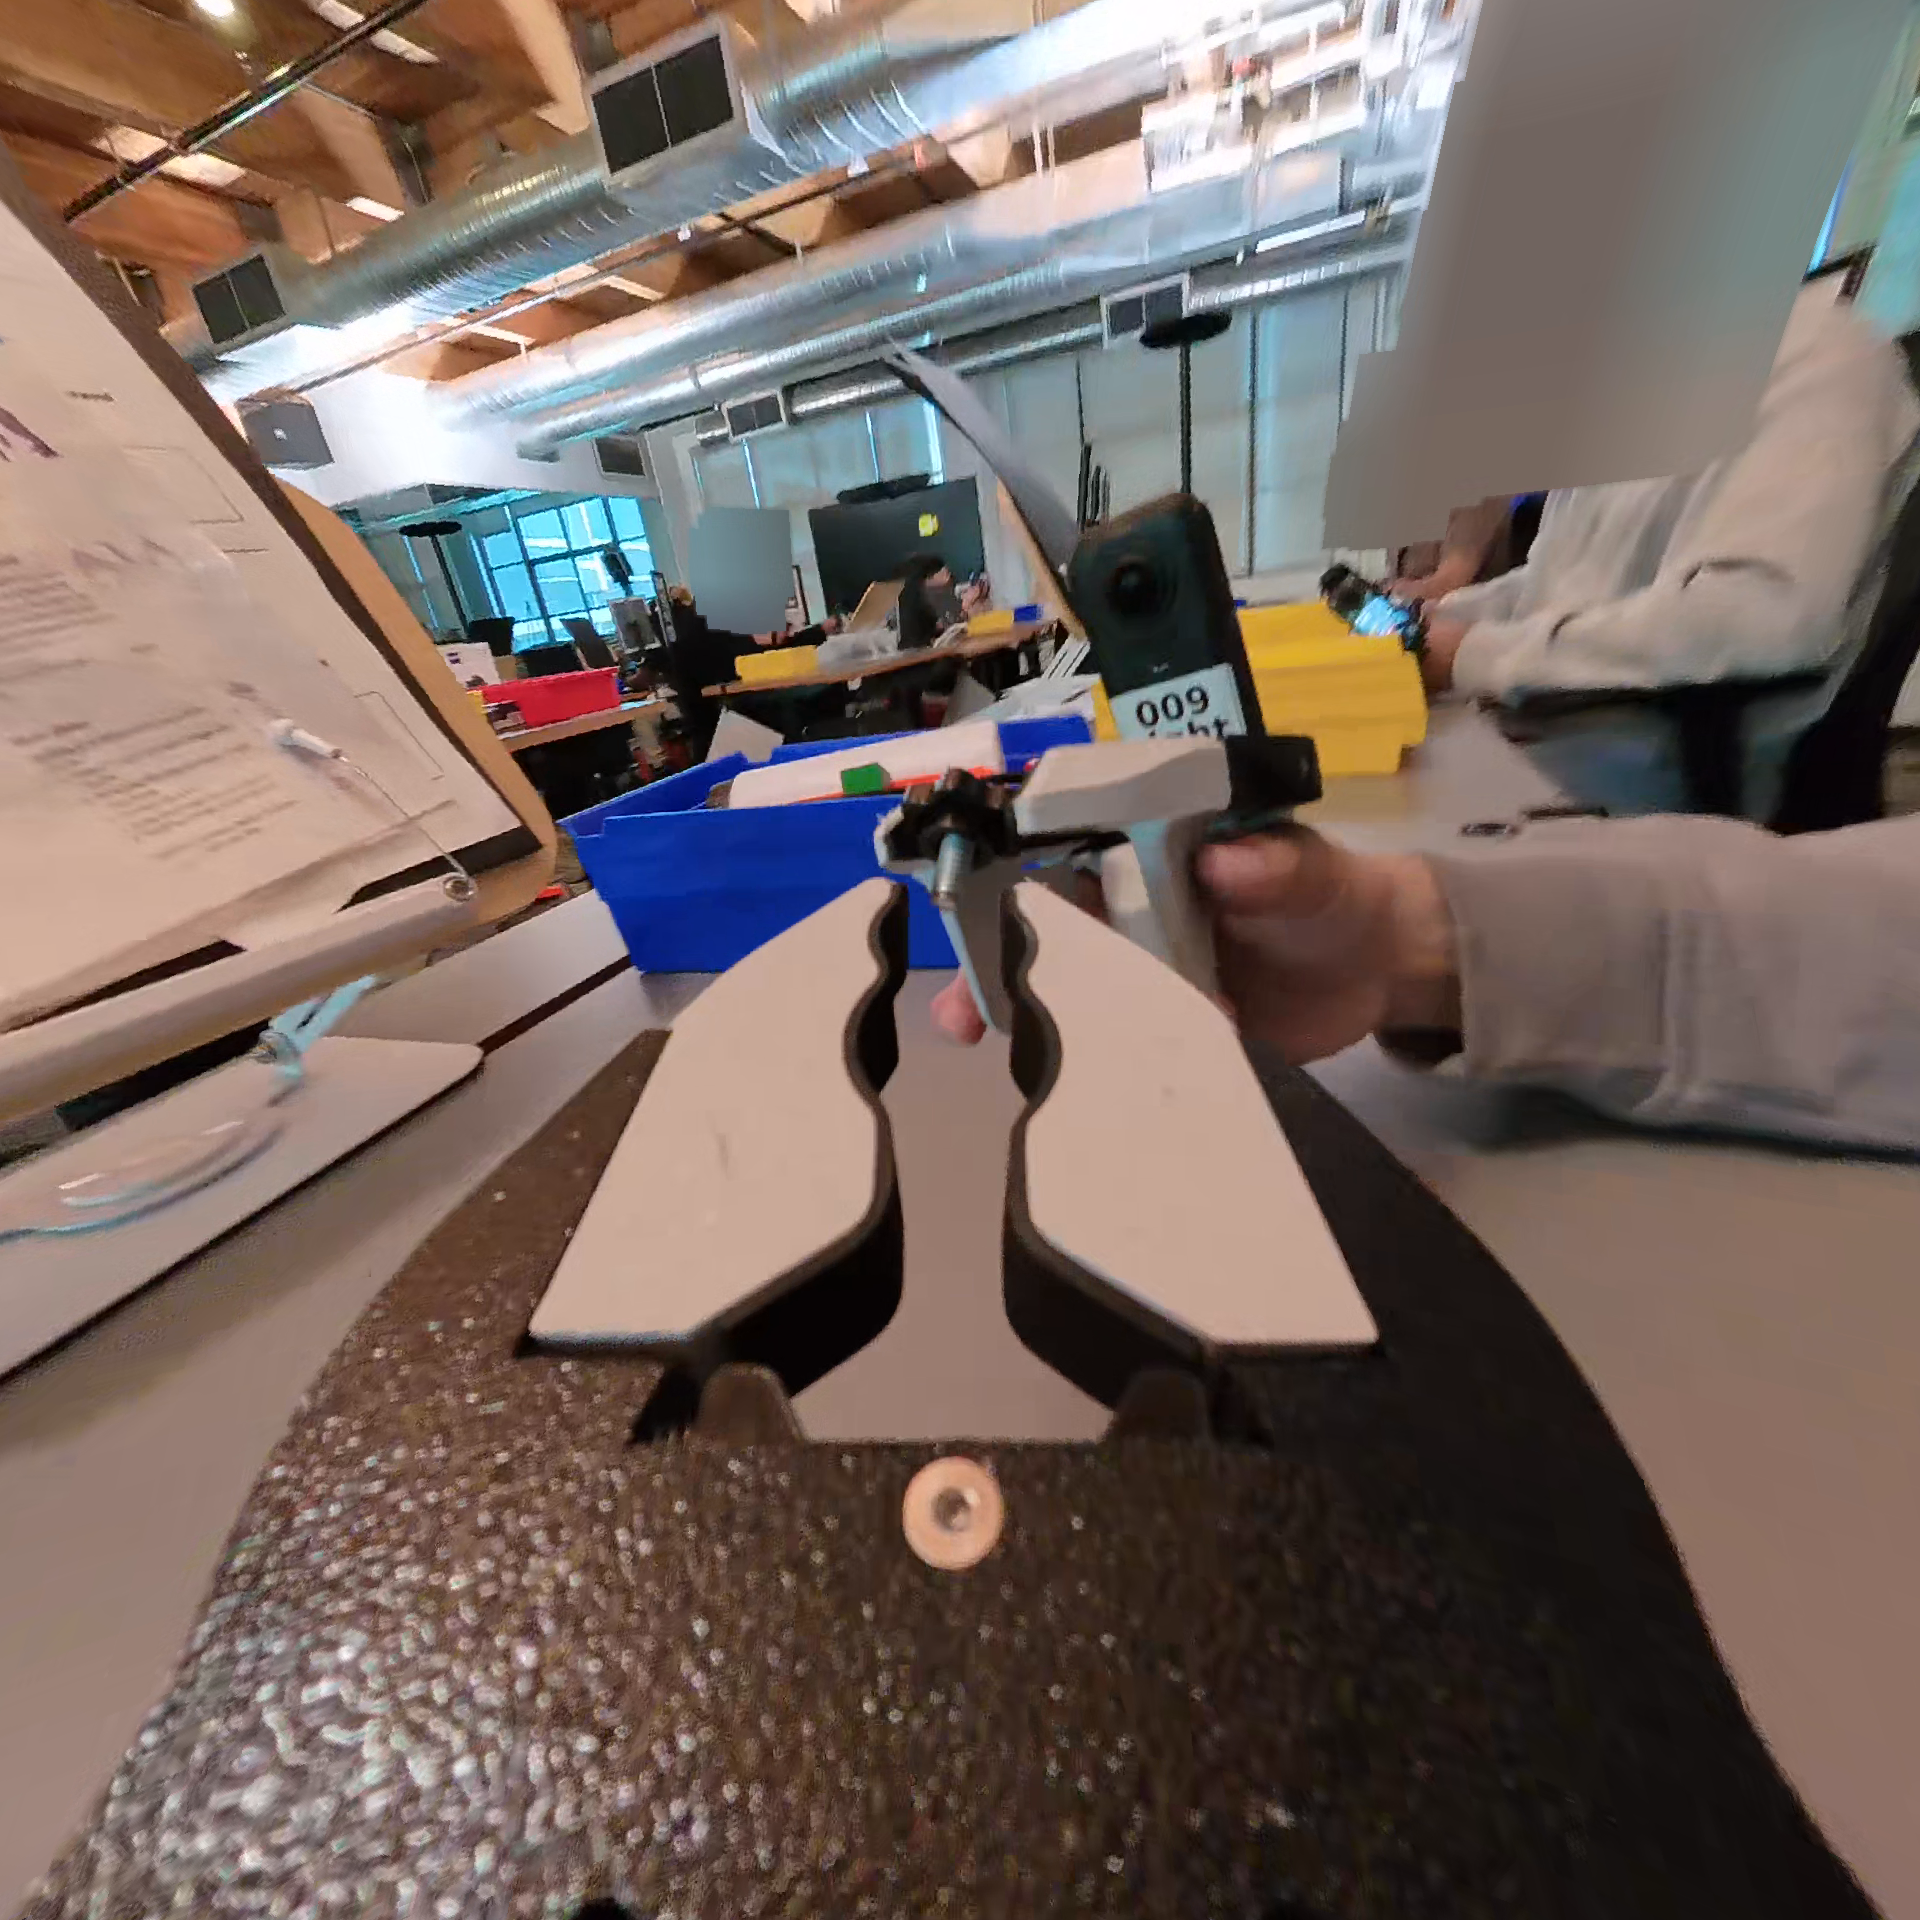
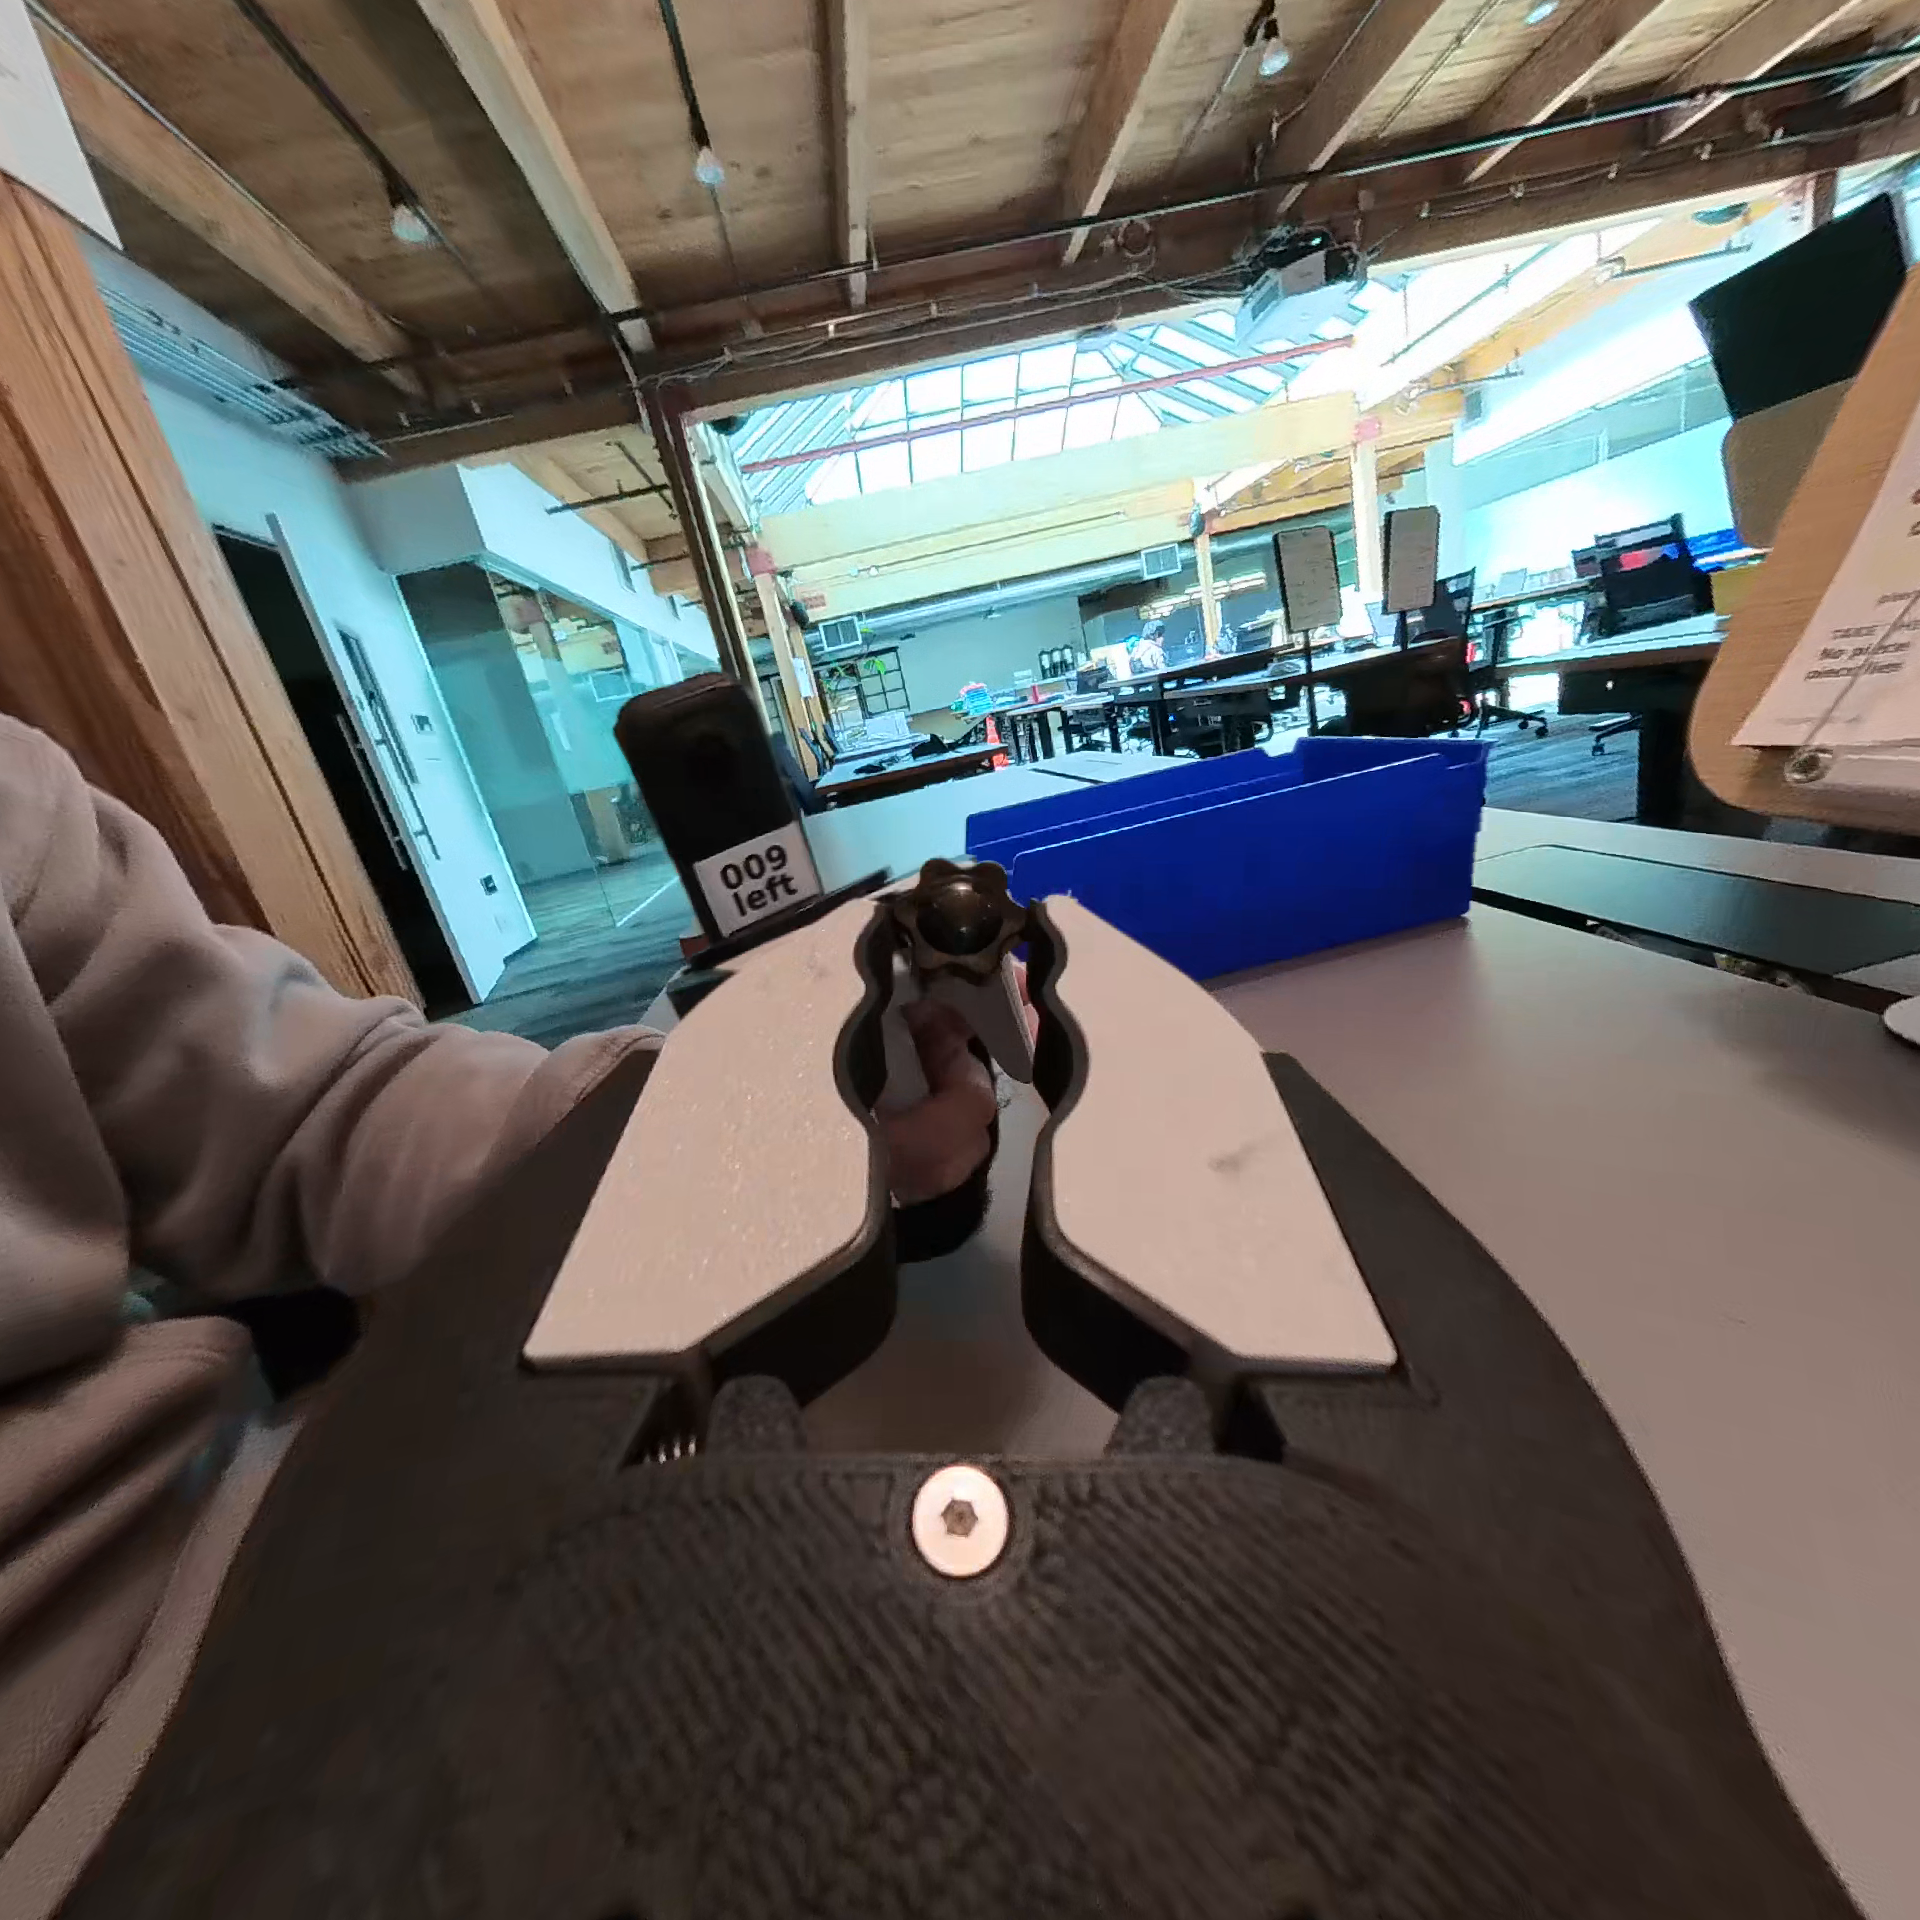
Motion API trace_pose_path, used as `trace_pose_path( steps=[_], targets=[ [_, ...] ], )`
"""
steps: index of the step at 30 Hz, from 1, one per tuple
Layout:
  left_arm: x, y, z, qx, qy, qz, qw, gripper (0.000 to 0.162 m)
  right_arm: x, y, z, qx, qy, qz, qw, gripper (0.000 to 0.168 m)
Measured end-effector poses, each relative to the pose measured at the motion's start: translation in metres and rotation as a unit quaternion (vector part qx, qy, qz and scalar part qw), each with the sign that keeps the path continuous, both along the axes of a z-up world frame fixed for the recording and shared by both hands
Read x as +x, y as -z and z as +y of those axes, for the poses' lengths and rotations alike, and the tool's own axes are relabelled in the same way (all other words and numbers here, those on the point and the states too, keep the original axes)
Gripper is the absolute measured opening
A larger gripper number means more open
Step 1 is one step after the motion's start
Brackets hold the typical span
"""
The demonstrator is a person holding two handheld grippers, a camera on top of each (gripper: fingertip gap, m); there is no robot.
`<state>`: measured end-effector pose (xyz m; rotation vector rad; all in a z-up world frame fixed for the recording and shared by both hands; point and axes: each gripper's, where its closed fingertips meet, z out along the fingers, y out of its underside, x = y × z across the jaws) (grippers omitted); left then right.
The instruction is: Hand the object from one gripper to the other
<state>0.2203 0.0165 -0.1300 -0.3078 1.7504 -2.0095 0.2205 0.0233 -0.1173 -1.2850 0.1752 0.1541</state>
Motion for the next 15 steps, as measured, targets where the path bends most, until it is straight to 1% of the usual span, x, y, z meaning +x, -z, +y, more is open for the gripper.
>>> trace_pose_path(
  steps=[3, 7, 9, 10, 12, 13, 15],
  targets=[
    [-0.001, 0.0, -0.001, -0.009, 0.013, 0.013, 1.0, 0.006, -0.004, 0.003, 0.004, -0.01, -0.004, -0.012, 1.0, 0.024],
    [-0.002, -0.001, -0.003, -0.012, 0.031, 0.035, 0.999, 0.006, -0.004, 0.002, 0.003, -0.008, -0.01, -0.004, 1.0, 0.024],
    [0.002, 0.002, -0.001, 0.009, 0.005, 0.014, 1.0, 0.005, 0.001, 0.006, 0.003, -0.024, 0.005, 0.006, 1.0, 0.025],
    [0.007, 0.004, 0.002, 0.032, -0.027, -0.01, 0.999, 0.006, 0.006, 0.011, 0.003, -0.04, 0.022, 0.016, 0.999, 0.028],
    [0.016, 0.007, 0.011, 0.101, -0.106, -0.082, 0.986, 0.005, 0.012, 0.019, 0.005, -0.069, 0.036, 0.039, 0.996, 0.045],
    [0.021, 0.008, 0.015, 0.148, -0.148, -0.126, 0.97, 0.005, 0.012, 0.023, 0.006, -0.081, 0.029, 0.054, 0.995, 0.05],
    [0.023, 0.01, 0.017, 0.235, -0.201, -0.229, 0.923, 0.005, 0.012, 0.026, 0.008, -0.086, 0.021, 0.082, 0.993, 0.056]
  ],
)
